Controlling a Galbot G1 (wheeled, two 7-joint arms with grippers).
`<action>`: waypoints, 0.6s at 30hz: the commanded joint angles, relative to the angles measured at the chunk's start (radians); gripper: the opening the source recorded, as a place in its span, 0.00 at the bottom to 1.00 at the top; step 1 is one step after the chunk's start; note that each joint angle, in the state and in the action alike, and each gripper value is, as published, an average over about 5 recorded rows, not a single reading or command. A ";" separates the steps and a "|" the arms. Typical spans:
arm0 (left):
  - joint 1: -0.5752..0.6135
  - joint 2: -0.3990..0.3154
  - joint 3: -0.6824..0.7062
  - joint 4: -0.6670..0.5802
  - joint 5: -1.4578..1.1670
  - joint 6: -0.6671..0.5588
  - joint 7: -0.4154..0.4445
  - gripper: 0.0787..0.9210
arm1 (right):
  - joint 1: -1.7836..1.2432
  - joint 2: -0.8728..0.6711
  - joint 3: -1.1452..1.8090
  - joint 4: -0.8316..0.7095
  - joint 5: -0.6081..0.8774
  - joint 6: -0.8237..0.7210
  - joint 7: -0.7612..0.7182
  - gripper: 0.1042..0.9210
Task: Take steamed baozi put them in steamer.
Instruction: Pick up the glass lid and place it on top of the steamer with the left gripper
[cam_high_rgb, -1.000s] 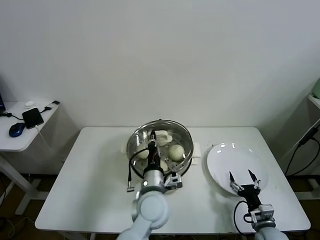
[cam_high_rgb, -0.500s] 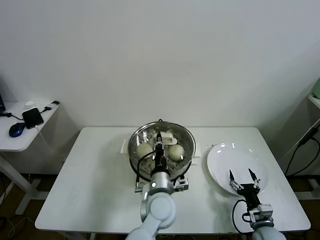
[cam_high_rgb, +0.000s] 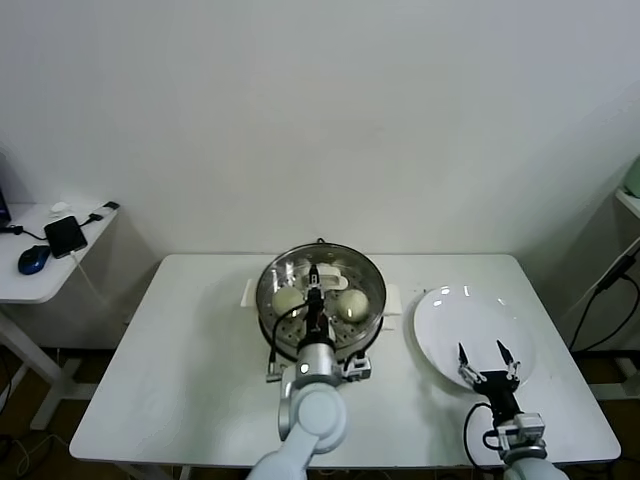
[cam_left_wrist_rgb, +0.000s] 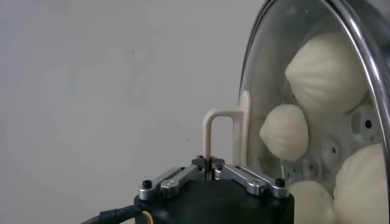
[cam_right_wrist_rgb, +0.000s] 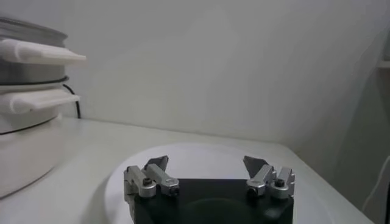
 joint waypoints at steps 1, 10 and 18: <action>-0.001 -0.001 0.000 0.013 0.007 0.000 -0.002 0.06 | -0.002 0.001 -0.003 0.003 -0.003 0.006 -0.006 0.88; 0.009 0.012 0.011 -0.015 -0.040 -0.003 0.002 0.23 | -0.004 -0.003 -0.008 0.023 -0.004 -0.017 -0.018 0.88; 0.023 0.061 0.046 -0.136 -0.184 -0.004 0.006 0.50 | 0.000 -0.010 -0.013 0.028 -0.008 -0.036 -0.025 0.88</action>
